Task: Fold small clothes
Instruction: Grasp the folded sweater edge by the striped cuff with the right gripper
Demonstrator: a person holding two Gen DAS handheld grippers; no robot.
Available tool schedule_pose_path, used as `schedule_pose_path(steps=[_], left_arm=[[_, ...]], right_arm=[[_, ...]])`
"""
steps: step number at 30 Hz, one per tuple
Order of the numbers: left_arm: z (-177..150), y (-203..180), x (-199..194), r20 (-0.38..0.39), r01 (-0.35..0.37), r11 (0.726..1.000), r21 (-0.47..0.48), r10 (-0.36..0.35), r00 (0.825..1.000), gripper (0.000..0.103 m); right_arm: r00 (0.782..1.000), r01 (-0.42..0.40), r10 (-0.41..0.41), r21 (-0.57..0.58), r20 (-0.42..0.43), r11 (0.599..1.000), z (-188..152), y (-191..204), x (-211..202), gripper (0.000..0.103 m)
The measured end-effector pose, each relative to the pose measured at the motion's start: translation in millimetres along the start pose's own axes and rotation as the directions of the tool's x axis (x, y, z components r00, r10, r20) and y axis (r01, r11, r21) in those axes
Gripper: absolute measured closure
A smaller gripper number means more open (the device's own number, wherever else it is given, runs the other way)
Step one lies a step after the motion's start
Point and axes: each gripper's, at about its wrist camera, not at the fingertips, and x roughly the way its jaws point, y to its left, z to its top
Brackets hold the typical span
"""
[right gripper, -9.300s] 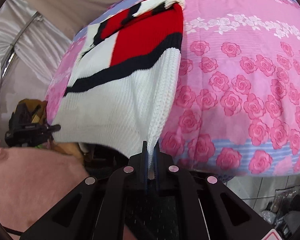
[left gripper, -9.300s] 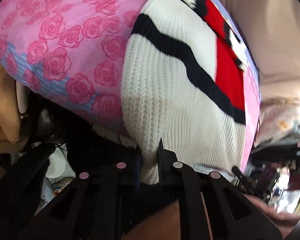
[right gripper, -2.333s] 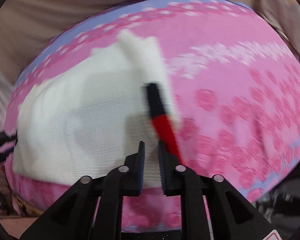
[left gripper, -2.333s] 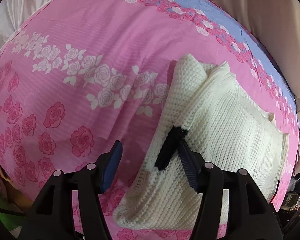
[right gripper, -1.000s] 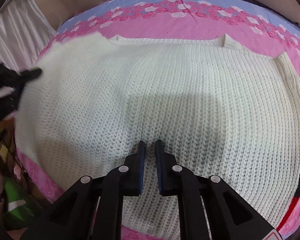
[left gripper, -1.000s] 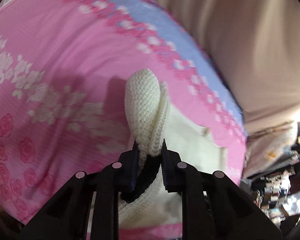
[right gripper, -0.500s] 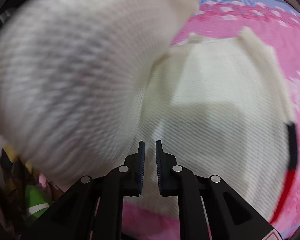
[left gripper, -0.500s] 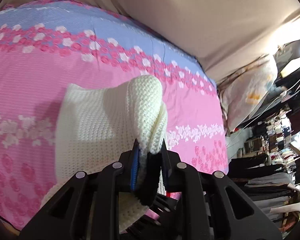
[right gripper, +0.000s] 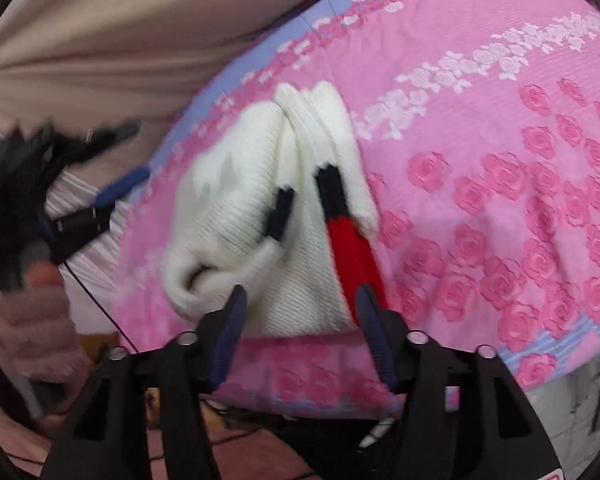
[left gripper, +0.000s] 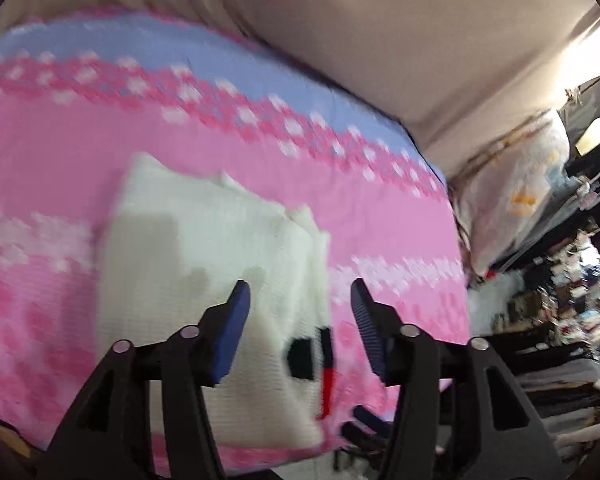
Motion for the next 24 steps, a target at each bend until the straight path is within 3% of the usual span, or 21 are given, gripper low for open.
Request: schedule_pose_path(steps=[2, 6, 8, 13, 14, 15, 17, 19, 22, 24], left_arm=[[1.9, 21.2, -22.0, 0.054, -0.08, 0.997, 0.0, 0.08, 0.995, 0.048], [-6.2, 60.0, -45.4, 0.086, -0.189, 0.981, -0.037, 0.191, 0.978, 0.047], [-16.2, 78.7, -56.0, 0.091, -0.213, 0.975, -0.069, 0.219, 0.971, 0.046], [-36.1, 105.5, -56.6, 0.051, -0.229, 0.964, -0.138, 0.238, 0.97, 0.046], [-38.2, 107.4, -56.1, 0.044, -0.228, 0.963, -0.142, 0.237, 0.971, 0.046], [-39.4, 107.1, -56.1, 0.042, -0.227, 0.964, -0.14, 0.235, 0.971, 0.046], [-39.4, 103.8, -55.4, 0.039, -0.224, 0.966, -0.127, 0.231, 0.972, 0.046], [-38.2, 99.4, -58.2, 0.047, -0.211, 0.971, -0.11, 0.217, 0.975, 0.046], [-39.0, 89.5, -55.9, 0.049, -0.207, 0.976, -0.065, 0.21, 0.976, 0.04], [-43.5, 82.9, -42.8, 0.016, -0.205, 0.978, -0.033, 0.205, 0.979, 0.039]], right_arm=[[0.999, -0.04, 0.04, 0.017, -0.02, 0.999, 10.2, 6.3, 13.2, 0.034], [0.992, -0.069, 0.078, 0.081, -0.104, 0.994, 21.3, 24.4, 43.0, 0.034], [0.987, -0.092, 0.104, 0.099, -0.124, 0.991, 21.2, 35.2, 52.2, 0.034], [0.976, -0.03, 0.045, 0.074, -0.214, 0.997, 19.9, 56.2, 84.5, 0.037], [0.977, -0.012, 0.016, 0.02, -0.213, 1.0, 18.6, 64.5, 88.1, 0.046], [0.978, 0.009, -0.019, -0.05, -0.21, 0.999, 19.4, 75.5, 91.1, 0.08], [0.986, -0.018, 0.004, -0.079, -0.169, 0.997, 23.9, 87.5, 79.8, 0.08], [0.997, -0.039, 0.03, -0.125, -0.07, 0.991, 29.1, 98.2, 46.1, 0.082], [0.999, 0.047, -0.045, -0.162, 0.018, 0.986, 29.0, 80.8, 11.9, 0.082], [0.99, 0.138, -0.141, -0.175, -0.007, 0.975, 22.0, 48.6, 20.8, 0.081]])
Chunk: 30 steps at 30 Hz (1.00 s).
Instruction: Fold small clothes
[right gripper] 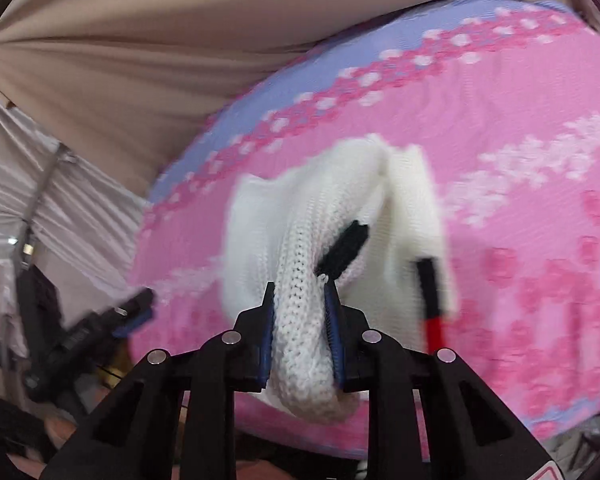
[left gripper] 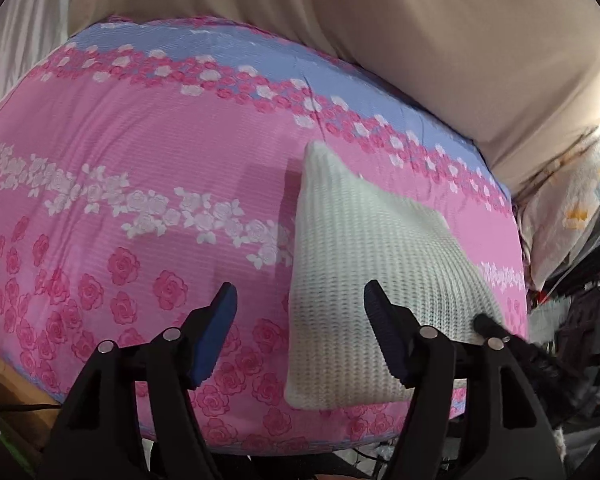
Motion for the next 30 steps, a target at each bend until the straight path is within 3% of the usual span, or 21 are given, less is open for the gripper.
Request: schedule_pose_path(steps=[2, 3, 5, 7, 9, 15, 17, 18, 22, 24, 27, 30], left_arm=[[-5.4, -7.9, 12.1, -0.032, 0.005, 1.0, 0.025, -0.004, 0.999, 0.039], [-8.0, -12.0, 18.4, -0.048, 0.005, 0.999, 0.037, -0.004, 0.999, 0.039], [-11.2, -19.6, 28.4, -0.077, -0.003, 0.998, 0.059, 0.007, 0.997, 0.039], [-10.7, -23.0, 30.8, -0.072, -0.01, 0.998, 0.069, 0.015, 0.997, 0.039], [-8.9, -25.6, 34.8, -0.072, -0.021, 0.997, 0.073, 0.027, 0.997, 0.039], [-4.2, -48.1, 40.7, -0.017, -0.105, 0.981, 0.162, 0.109, 0.994, 0.039], [-4.7, -55.9, 42.6, -0.002, -0.138, 0.971, 0.197, 0.141, 0.99, 0.039], [-5.1, -58.6, 43.5, 0.003, -0.154, 0.966, 0.208, 0.157, 0.988, 0.039], [-7.2, -61.5, 47.4, 0.014, -0.209, 0.951, 0.228, 0.212, 0.977, 0.039], [-8.6, -60.9, 49.6, 0.012, -0.225, 0.947, 0.228, 0.228, 0.974, 0.039], [-11.9, -60.4, 52.8, 0.008, -0.236, 0.946, 0.221, 0.24, 0.971, 0.039], [-14.5, -61.3, 57.3, -0.001, -0.248, 0.943, 0.222, 0.255, 0.967, 0.039]], right_arm=[[0.988, 0.064, -0.058, 0.034, -0.14, 0.997, -20.5, -40.7, 42.0, 0.077], [0.984, 0.065, -0.053, 0.065, -0.171, 0.996, -27.9, -53.6, 51.2, 0.073], [0.993, 0.015, 0.0, 0.125, -0.12, 0.992, -28.1, -55.0, 39.6, 0.065], [0.998, -0.015, 0.022, 0.126, -0.053, 0.992, -19.3, -45.8, 23.4, 0.051], [0.999, -0.034, 0.035, 0.103, -0.005, 0.994, -5.2, -38.6, 15.6, 0.045], [1.0, -0.016, 0.017, 0.083, -0.012, 0.996, 42.4, -32.5, 52.0, 0.043], [0.999, -0.002, 0.004, 0.045, -0.041, 0.999, 39.0, -31.8, 60.1, 0.068], [0.999, 0.024, -0.024, 0.016, -0.037, 1.0, 42.7, -26.8, 61.8, 0.075], [0.998, 0.054, -0.051, -0.06, 0.048, 0.997, 44.6, -15.3, 28.6, 0.083], [0.994, 0.086, -0.081, -0.069, 0.074, 0.994, 44.5, -16.8, 20.4, 0.093], [0.991, 0.135, -0.135, -0.082, 0.007, 0.987, 40.3, -37.9, 46.6, 0.09], [0.994, 0.102, -0.103, -0.048, -0.021, 0.994, 35.0, -47.0, 52.8, 0.084]])
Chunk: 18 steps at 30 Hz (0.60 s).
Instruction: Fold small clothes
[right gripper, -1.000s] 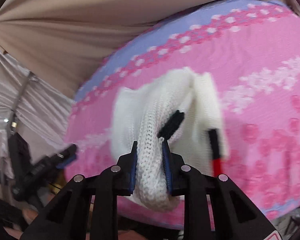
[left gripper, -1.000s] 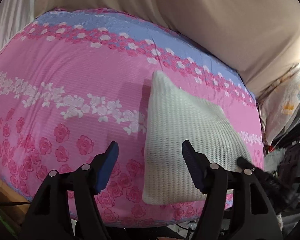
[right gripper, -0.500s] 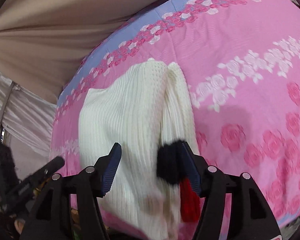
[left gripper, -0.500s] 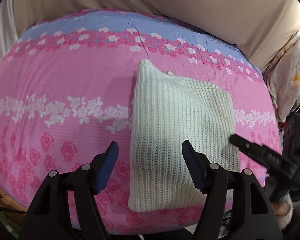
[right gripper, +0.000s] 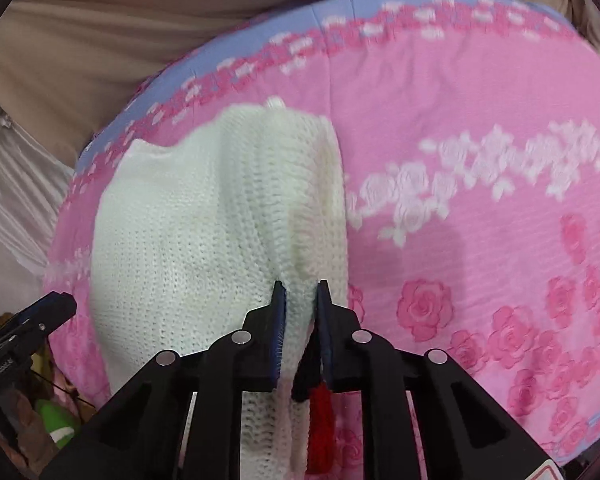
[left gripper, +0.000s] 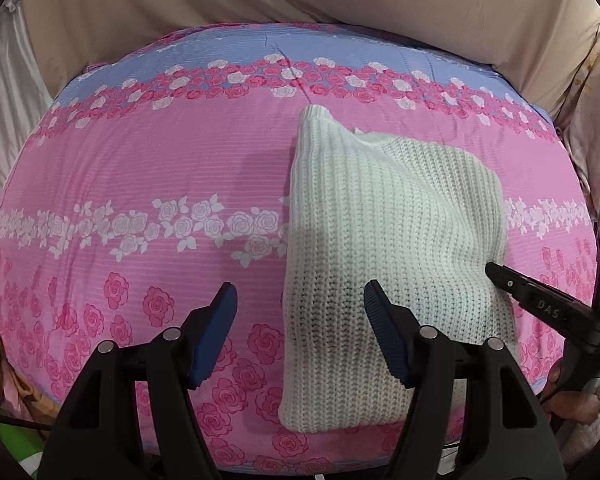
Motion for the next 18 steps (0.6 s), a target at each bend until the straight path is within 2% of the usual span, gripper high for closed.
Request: schedule_pose_path(steps=[2, 3, 5, 6, 7, 13, 18], left_arm=[[-1.1, -2.3, 0.4, 0.001, -0.01, 1.0, 0.003, 0.01, 1.0, 0.039], [-1.5, -3.4, 0.8, 0.001, -0.015, 1.0, 0.003, 0.015, 1.0, 0.039], [-2.7, -5.8, 2.4, -0.004, -0.018, 1.0, 0.004, 0.018, 1.0, 0.039], [-3.2, -6.8, 3.0, -0.007, -0.019, 1.0, 0.005, 0.019, 1.0, 0.039], [-3.7, -8.2, 3.3, -0.008, -0.02, 1.0, 0.007, 0.02, 1.0, 0.039], [-5.2, -13.3, 5.3, -0.01, -0.034, 0.999, 0.009, 0.034, 0.999, 0.039], [-7.8, -18.8, 1.4, 0.002, -0.056, 0.998, 0.02, 0.056, 0.998, 0.039]], right_arm=[[0.999, -0.022, 0.022, -0.015, 0.034, 1.0, -0.4, 8.7, -17.8, 0.083], [0.999, -0.032, 0.033, -0.025, 0.041, 0.999, -2.0, 12.1, -25.3, 0.078], [0.998, -0.037, 0.039, -0.038, 0.053, 0.999, -9.0, 15.8, -38.1, 0.067], [0.998, -0.035, 0.037, -0.041, 0.046, 0.999, -15.2, 15.5, -41.5, 0.057], [0.999, -0.033, 0.034, -0.041, 0.04, 0.999, -20.4, 15.1, -43.3, 0.053], [0.998, -0.05, 0.051, 0.01, -0.049, 0.999, -52.8, 2.0, -26.1, 0.052], [0.996, -0.066, 0.066, -0.006, -0.057, 0.998, -58.9, 8.1, -24.6, 0.052]])
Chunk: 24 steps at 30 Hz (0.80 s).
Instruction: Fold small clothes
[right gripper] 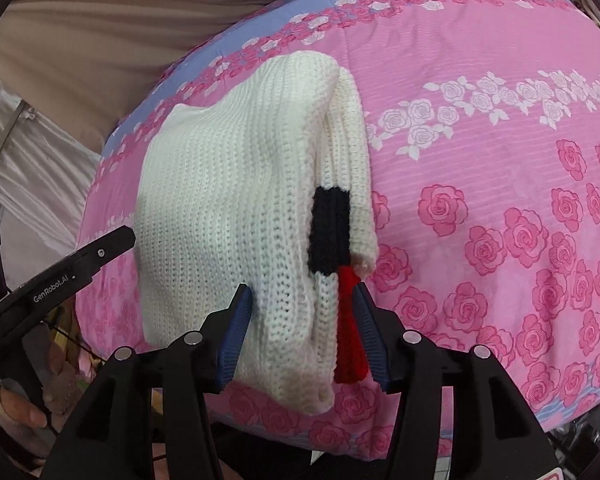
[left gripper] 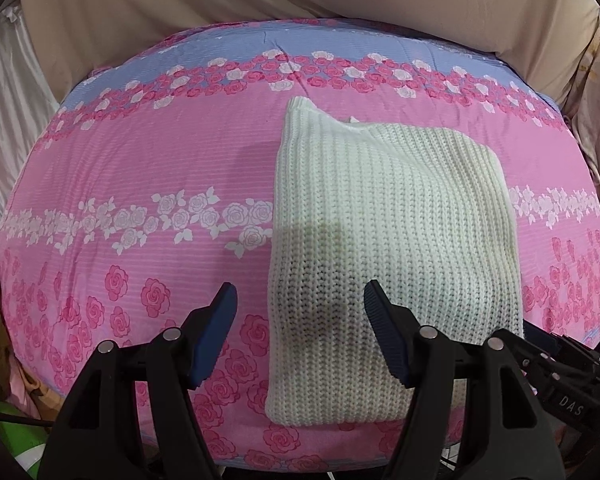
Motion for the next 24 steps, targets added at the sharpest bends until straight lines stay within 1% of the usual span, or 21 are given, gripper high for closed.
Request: schedule_pose_path(steps=[5, 11, 14, 19, 24], left_arm=[[-4.7, -7.5, -8.7, 0.019, -0.044, 0.999, 0.025, 0.043, 0.999, 0.039], [-11.6, -15.0, -20.7, 0.046, -0.082, 0.996, 0.039, 0.081, 0.996, 0.039], [-15.9, -18.9, -19.7, 0.038, -0.087, 0.995, 0.038, 0.085, 0.996, 0.039], [-22.4, -23.3, -15.1, 0.018, -0.093, 0.995, 0.028, 0.092, 0.996, 0.039], [-28.5, -27.6, -4.3, -0.009, -0.103, 0.994, 0.02, 0.103, 0.995, 0.039]], right_arm=[[1.0, 0.005, -0.006, -0.034, -0.015, 0.999, -7.6, 6.6, 1.3, 0.052], [0.998, 0.046, -0.051, -0.136, -0.03, 0.99, -20.6, 21.2, 0.4, 0.052], [0.998, 0.039, -0.046, -0.129, -0.052, 0.991, -24.8, 15.0, 3.9, 0.052], [0.997, 0.015, -0.021, -0.082, -0.073, 0.997, -28.0, -0.3, 3.6, 0.052], [0.996, -0.003, -0.005, -0.089, -0.087, 0.996, -28.2, -4.0, 3.1, 0.053]])
